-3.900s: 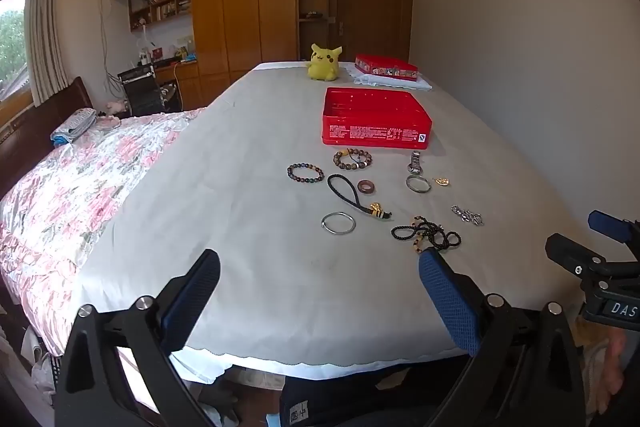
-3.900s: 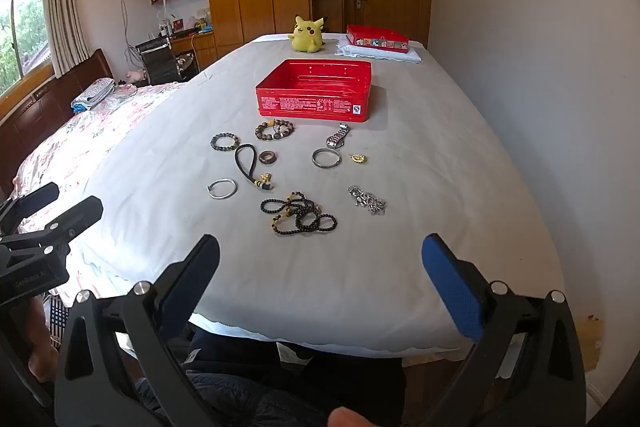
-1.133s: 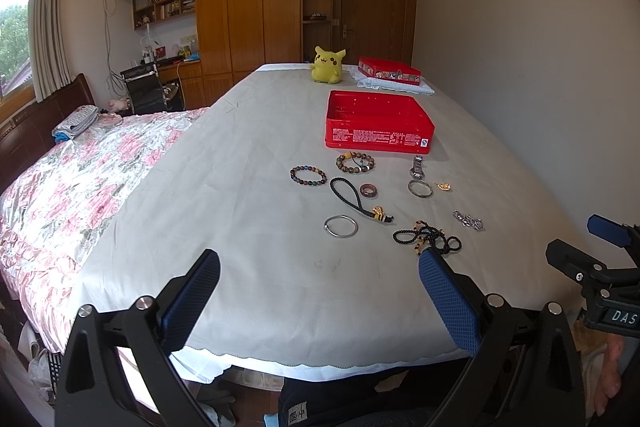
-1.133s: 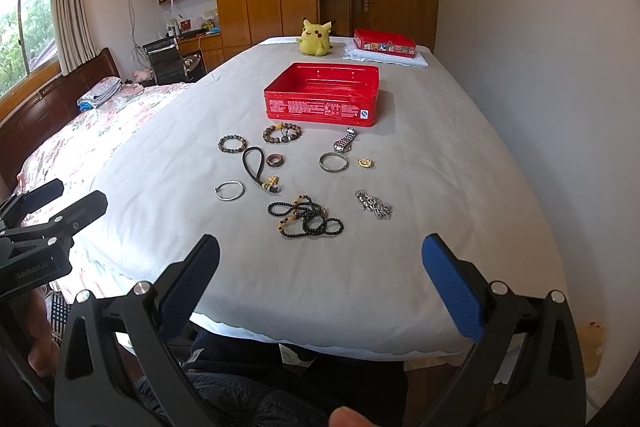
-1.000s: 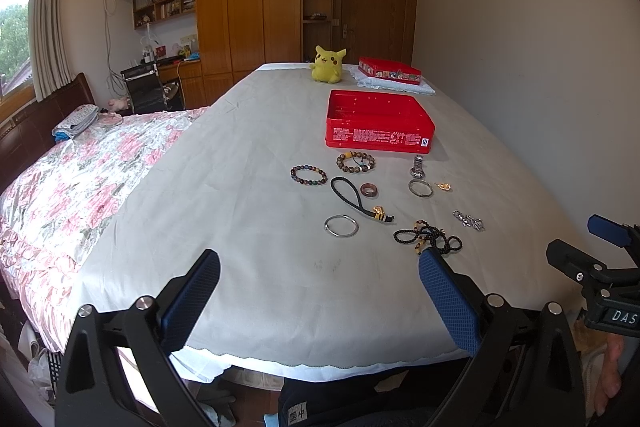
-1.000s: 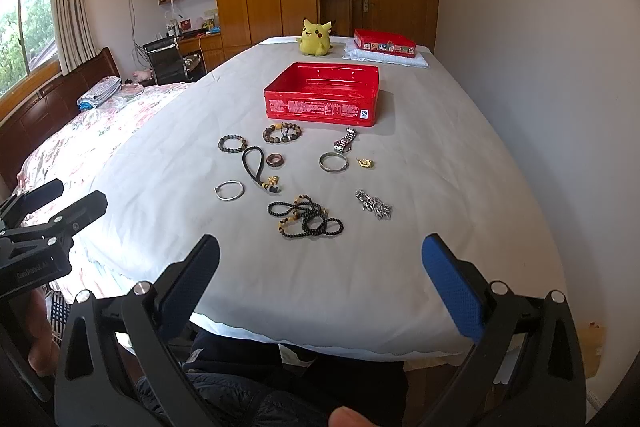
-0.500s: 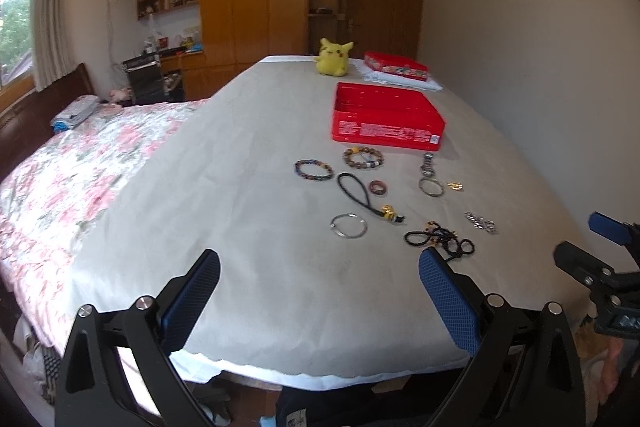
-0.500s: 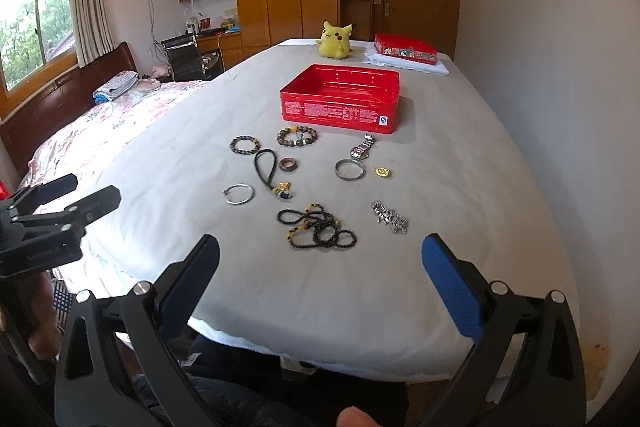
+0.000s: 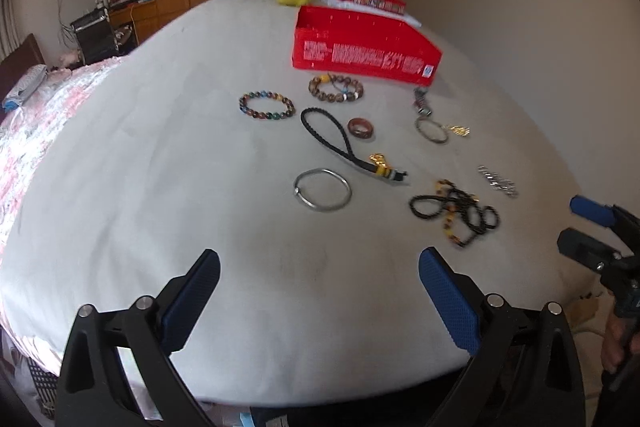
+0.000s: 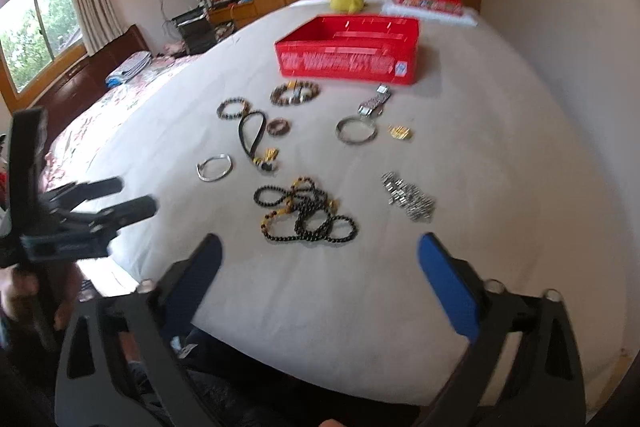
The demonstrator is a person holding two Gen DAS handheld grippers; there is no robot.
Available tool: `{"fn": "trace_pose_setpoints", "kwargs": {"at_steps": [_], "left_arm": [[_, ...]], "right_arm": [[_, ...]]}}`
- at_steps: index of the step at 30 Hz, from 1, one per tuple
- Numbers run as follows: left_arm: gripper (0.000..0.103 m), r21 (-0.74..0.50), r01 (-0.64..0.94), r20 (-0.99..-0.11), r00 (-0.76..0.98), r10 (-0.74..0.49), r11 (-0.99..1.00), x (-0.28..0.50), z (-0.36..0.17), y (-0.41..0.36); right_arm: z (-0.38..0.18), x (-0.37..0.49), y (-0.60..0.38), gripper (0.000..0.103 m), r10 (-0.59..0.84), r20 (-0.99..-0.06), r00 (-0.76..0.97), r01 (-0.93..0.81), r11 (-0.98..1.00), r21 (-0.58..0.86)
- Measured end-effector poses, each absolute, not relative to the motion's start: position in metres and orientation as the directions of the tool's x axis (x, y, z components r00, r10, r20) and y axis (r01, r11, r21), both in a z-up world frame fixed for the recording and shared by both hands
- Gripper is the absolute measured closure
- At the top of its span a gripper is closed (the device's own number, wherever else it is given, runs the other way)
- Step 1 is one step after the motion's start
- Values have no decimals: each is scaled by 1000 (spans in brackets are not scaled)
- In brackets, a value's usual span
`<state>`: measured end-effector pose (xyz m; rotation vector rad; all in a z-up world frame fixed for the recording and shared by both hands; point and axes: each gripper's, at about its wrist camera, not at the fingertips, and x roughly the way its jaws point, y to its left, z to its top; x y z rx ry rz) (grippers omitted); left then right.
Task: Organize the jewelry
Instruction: 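Grasp the silver bangle with the left tool while the right tool grasps the black bead necklace, then lift and carry the bangle with the left tool while the right tool carries the necklace to the red tray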
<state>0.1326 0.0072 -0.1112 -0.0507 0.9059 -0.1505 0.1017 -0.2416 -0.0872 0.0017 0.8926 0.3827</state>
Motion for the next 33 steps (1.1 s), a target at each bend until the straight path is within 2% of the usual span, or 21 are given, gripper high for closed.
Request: {"fn": "trace_pose_setpoints", "kwargs": {"at_steps": [2, 4, 7, 9, 10, 11, 12, 13, 17, 19, 20, 22, 28, 31, 32, 33], "left_arm": [[5, -85, 114, -794, 592, -137, 990, 148, -122, 3], [8, -62, 118, -808, 577, -120, 991, 158, -129, -1], [8, -54, 128, -829, 547, -116, 990, 173, -141, -6], [8, -52, 132, -840, 530, -115, 990, 179, -150, -8], [8, -44, 133, -840, 531, -109, 990, 182, -152, -9], [8, -28, 138, -837, 539, -99, 990, 184, -154, -11], [8, -20, 141, -835, 543, -94, 990, 186, -155, -12], [7, -13, 145, -832, 548, -91, 989, 188, -157, -13], [8, 8, 166, -823, 561, -88, 986, 192, -158, -15], [21, 12, 180, -821, 563, -93, 984, 195, -157, -16], [27, 10, 187, -821, 562, -98, 982, 195, -155, -16], [53, 7, 197, -821, 560, -106, 980, 198, -152, -17], [54, -3, 216, -823, 554, -125, 976, 200, -149, -16], [54, -27, 216, -821, 552, -145, 976, 200, -146, -13], [54, -39, 216, -819, 553, -155, 976, 200, -145, -12], [54, -42, 216, -817, 555, -158, 976, 199, -143, -11]], "right_arm": [[-100, 113, -242, 57, 361, -781, 510, -336, 919, 205], [-107, 119, -242, 56, 371, -790, 489, -341, 914, 218], [-118, 127, -239, 46, 388, -796, 464, -346, 907, 240], [-122, 134, -233, 41, 361, -804, 473, -352, 914, 204], [-123, 136, -229, 36, 344, -805, 483, -360, 916, 175], [-125, 140, -227, 24, 334, -806, 488, -364, 918, 160], [-127, 142, -224, 17, 326, -806, 494, -366, 919, 147], [-129, 144, -220, 13, 327, -805, 494, -377, 915, 141], [-146, 149, -200, 13, 285, -832, 476, -425, 903, 66], [-149, 148, -193, 17, 260, -823, 505, -443, 896, 11], [-149, 150, -191, 21, 263, -821, 507, -448, 894, 9], [-148, 154, -192, 28, 276, -817, 506, -452, 892, 21], [-148, 160, -188, 44, 291, -813, 504, -469, 883, 25], [-146, 162, -189, 63, 308, -813, 494, -472, 881, 47], [-145, 163, -189, 75, 315, -814, 488, -472, 880, 58], [-144, 165, -191, 80, 323, -814, 483, -470, 880, 71]]}}
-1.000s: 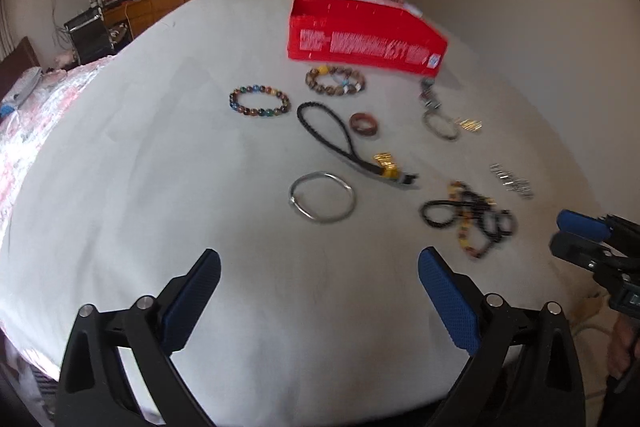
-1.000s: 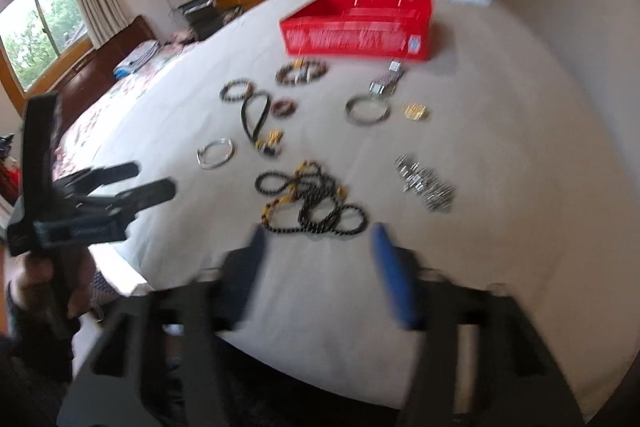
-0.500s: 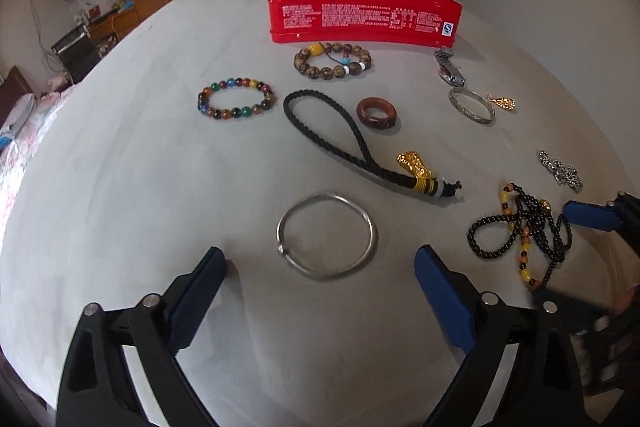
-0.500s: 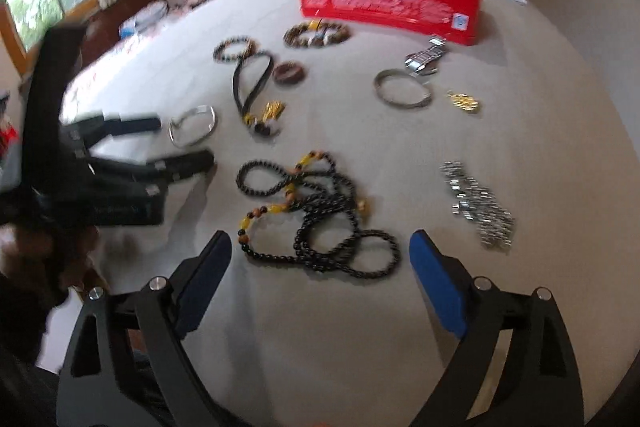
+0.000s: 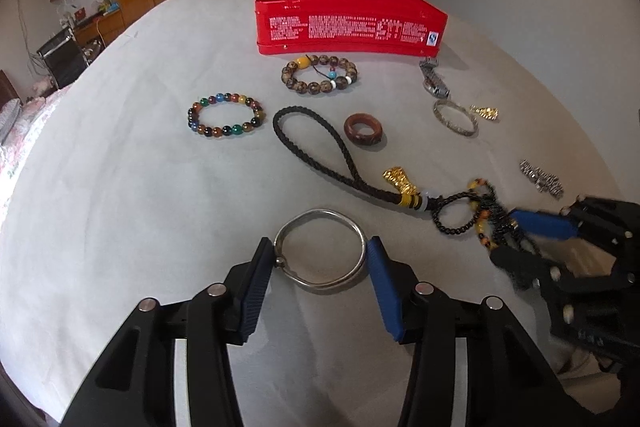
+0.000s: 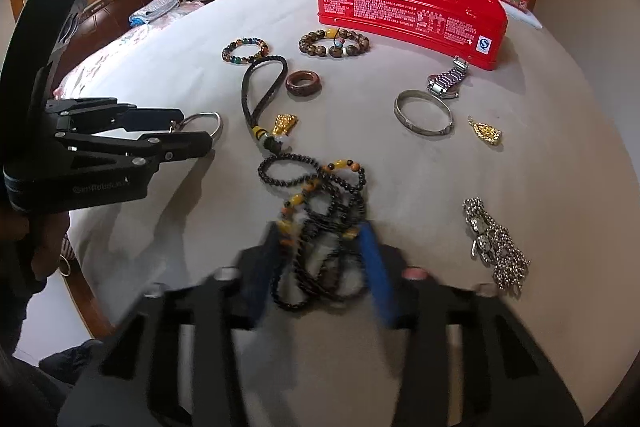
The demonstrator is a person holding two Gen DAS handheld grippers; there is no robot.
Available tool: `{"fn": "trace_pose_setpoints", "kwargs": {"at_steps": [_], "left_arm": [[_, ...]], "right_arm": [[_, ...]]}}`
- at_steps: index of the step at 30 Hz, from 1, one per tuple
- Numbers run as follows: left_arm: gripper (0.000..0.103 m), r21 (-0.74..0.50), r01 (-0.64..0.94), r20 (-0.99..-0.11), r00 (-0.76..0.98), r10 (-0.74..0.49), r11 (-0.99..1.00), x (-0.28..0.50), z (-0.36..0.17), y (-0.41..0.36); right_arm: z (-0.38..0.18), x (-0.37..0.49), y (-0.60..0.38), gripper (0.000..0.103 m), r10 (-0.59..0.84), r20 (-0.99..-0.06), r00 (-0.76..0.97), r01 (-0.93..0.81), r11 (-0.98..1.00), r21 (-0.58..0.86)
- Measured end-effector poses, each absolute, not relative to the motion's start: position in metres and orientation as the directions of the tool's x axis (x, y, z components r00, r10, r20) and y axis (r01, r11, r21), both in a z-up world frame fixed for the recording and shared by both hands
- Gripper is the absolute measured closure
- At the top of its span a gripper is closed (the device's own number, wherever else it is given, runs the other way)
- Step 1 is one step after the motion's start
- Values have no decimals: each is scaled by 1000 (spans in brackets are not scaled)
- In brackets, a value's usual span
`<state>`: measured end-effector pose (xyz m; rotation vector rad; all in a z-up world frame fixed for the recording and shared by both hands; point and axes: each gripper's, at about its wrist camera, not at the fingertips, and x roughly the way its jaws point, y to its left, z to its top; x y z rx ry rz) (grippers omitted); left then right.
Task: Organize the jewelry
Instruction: 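Lift and carry the bangle with the left tool while the right tool carries the necklace to the red tray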
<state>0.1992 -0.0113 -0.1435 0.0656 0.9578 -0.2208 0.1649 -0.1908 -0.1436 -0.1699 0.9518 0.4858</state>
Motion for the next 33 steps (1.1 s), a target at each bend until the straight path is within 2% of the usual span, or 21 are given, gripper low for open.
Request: {"fn": "trace_pose_setpoints", "kwargs": {"at_steps": [5, 6, 9, 22, 33], "left_arm": [[54, -42, 221, -806, 569, -164, 974, 195, -134, -11], [54, -42, 221, -803, 573, -164, 974, 195, -132, -11], [54, -40, 220, -792, 587, -165, 975, 193, -124, -11], [54, -48, 217, -757, 628, -177, 975, 183, -100, -3], [54, -58, 234, -729, 654, -201, 970, 180, -85, 1]], "right_arm": [[-138, 164, -194, 86, 357, -805, 475, -470, 876, 111], [-135, 163, -195, 93, 369, -799, 474, -473, 872, 122], [-124, 160, -196, 97, 395, -784, 479, -481, 865, 142], [-77, 152, -210, 97, 464, -724, 511, -488, 850, 201], [-12, 163, -216, 98, 540, -658, 525, -548, 806, 224]]}}
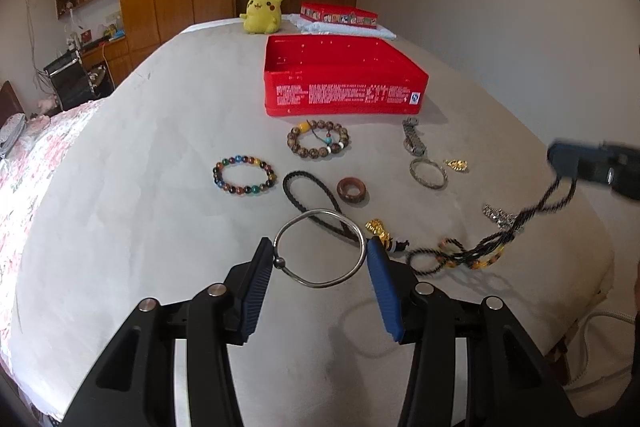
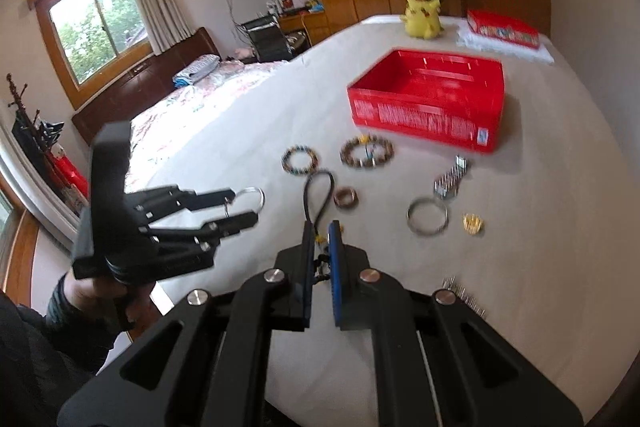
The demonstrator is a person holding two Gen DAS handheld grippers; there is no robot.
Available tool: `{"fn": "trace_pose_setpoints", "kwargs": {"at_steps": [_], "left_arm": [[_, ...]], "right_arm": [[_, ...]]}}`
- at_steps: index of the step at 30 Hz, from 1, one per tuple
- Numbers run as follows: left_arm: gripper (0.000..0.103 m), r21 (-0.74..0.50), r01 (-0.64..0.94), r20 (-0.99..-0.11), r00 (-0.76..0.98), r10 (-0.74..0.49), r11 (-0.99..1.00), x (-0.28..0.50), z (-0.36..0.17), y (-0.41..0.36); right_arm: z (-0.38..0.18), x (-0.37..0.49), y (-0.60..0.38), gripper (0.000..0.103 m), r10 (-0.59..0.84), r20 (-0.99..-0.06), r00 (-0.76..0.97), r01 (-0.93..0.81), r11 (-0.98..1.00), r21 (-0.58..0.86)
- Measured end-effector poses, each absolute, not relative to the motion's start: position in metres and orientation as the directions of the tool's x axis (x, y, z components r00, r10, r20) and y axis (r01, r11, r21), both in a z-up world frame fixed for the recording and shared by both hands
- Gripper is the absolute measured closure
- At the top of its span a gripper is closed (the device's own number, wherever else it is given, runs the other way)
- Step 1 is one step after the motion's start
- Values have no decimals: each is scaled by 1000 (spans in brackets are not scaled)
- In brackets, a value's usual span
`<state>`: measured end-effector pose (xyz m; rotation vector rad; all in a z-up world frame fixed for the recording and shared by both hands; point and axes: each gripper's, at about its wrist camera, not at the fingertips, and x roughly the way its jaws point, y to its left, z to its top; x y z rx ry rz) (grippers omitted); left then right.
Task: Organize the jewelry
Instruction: 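Lift and carry the bangle with the left tool while the right tool carries the necklace to the red tray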
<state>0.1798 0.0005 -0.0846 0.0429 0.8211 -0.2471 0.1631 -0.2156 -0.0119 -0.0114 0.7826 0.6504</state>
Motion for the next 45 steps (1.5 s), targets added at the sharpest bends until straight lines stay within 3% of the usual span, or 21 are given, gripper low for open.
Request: {"fn": "trace_pose_setpoints", "kwargs": {"at_steps": [23, 35, 45], "left_arm": [[54, 57, 378, -656, 712, -251, 924, 243, 15, -16], [54, 74, 369, -635, 733, -242, 926, 343, 53, -24], [54, 58, 352, -676, 703, -223, 934, 418, 37, -25]], "right_arm": [[100, 257, -214, 98, 548, -600, 583, -598, 789, 140], [102, 346, -214, 98, 486, -626, 610, -547, 830, 111], [65, 420, -217, 98, 438, -678, 590, -504, 856, 114]]}}
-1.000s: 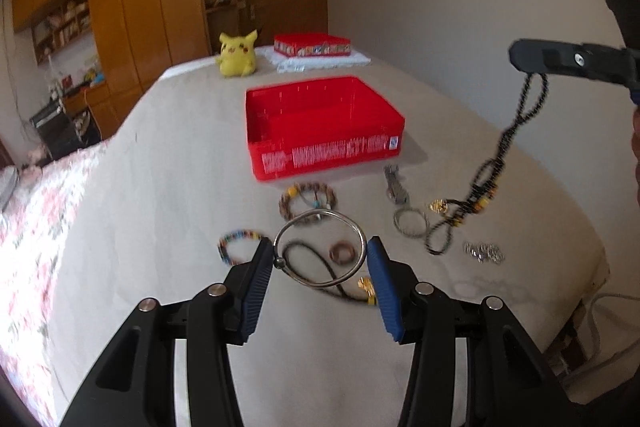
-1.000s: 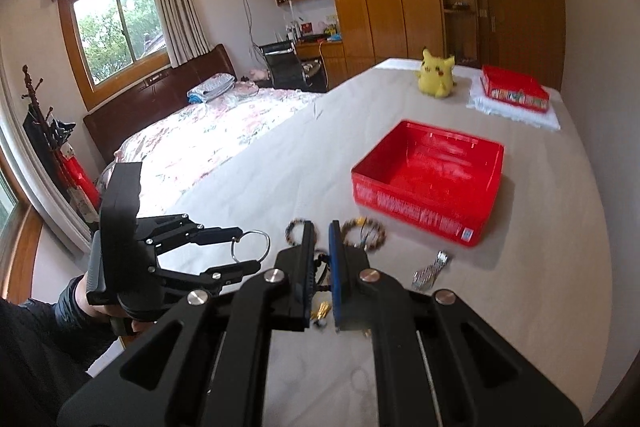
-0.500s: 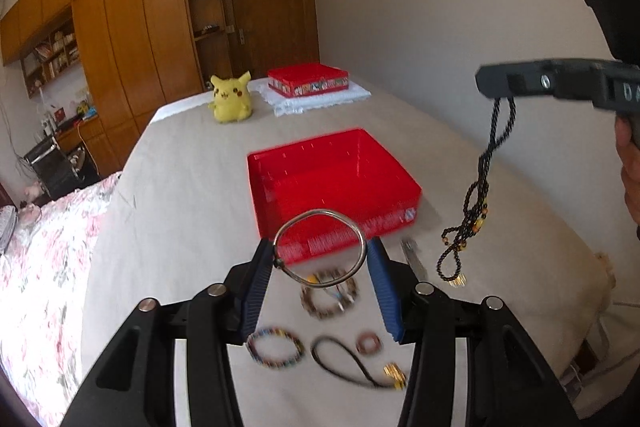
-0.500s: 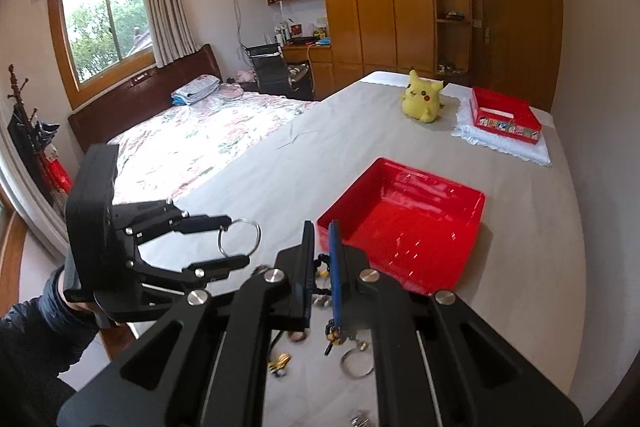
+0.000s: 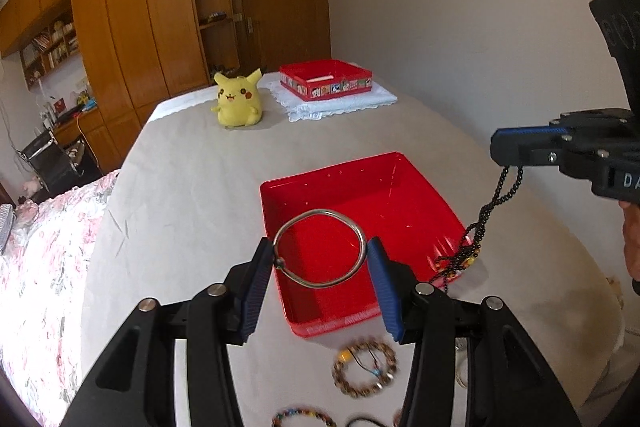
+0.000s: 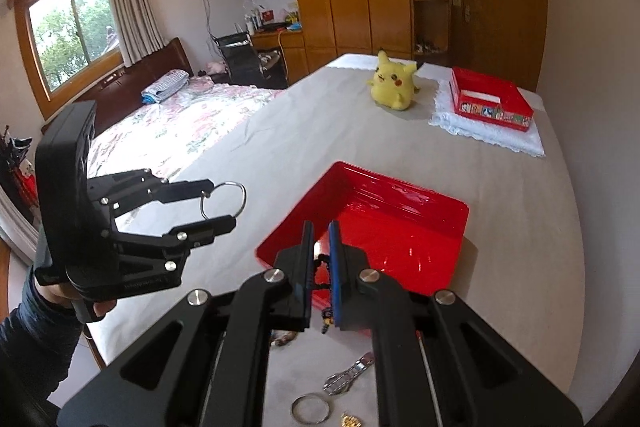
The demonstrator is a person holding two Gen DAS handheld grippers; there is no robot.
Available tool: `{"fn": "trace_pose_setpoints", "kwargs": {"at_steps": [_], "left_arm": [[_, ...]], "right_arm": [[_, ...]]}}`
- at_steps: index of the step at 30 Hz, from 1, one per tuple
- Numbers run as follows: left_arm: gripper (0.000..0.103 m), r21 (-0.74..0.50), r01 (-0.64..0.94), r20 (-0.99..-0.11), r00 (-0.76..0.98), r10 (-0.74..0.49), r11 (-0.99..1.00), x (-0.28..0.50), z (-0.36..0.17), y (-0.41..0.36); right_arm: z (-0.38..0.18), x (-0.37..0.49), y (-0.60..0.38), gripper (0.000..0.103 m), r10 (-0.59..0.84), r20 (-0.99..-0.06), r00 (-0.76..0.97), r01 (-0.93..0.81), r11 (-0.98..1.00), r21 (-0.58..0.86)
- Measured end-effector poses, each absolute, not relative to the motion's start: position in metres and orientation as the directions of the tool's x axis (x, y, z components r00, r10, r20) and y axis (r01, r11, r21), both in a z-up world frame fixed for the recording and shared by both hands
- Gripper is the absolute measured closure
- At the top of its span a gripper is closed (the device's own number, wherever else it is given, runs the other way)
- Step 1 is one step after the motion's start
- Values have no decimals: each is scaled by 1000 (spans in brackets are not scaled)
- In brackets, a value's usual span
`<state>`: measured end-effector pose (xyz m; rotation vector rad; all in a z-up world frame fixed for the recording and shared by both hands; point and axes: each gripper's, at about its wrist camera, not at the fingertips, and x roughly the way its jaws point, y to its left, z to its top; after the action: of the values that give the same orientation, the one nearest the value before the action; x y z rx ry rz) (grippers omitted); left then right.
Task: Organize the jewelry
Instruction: 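Lift and carry the bangle with the left tool while the right tool carries the necklace to the red tray, then open the left tool over the red tray while the right tool releases the necklace inside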
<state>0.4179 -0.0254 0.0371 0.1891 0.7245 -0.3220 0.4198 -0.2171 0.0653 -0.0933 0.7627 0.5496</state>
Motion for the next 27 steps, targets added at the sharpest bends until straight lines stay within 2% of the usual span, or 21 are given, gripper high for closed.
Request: {"fn": "trace_pose_setpoints", "kwargs": {"at_steps": [17, 27], "left_arm": [[54, 55, 350, -712, 670, -209, 935, 498, 7, -32], [54, 35, 363, -756, 619, -213, 931, 526, -40, -45]], "right_arm": [[32, 504, -223, 98, 395, -709, 584, -467, 878, 104], [-24, 530, -224, 98, 368, -767, 526, -451, 885, 115]]}}
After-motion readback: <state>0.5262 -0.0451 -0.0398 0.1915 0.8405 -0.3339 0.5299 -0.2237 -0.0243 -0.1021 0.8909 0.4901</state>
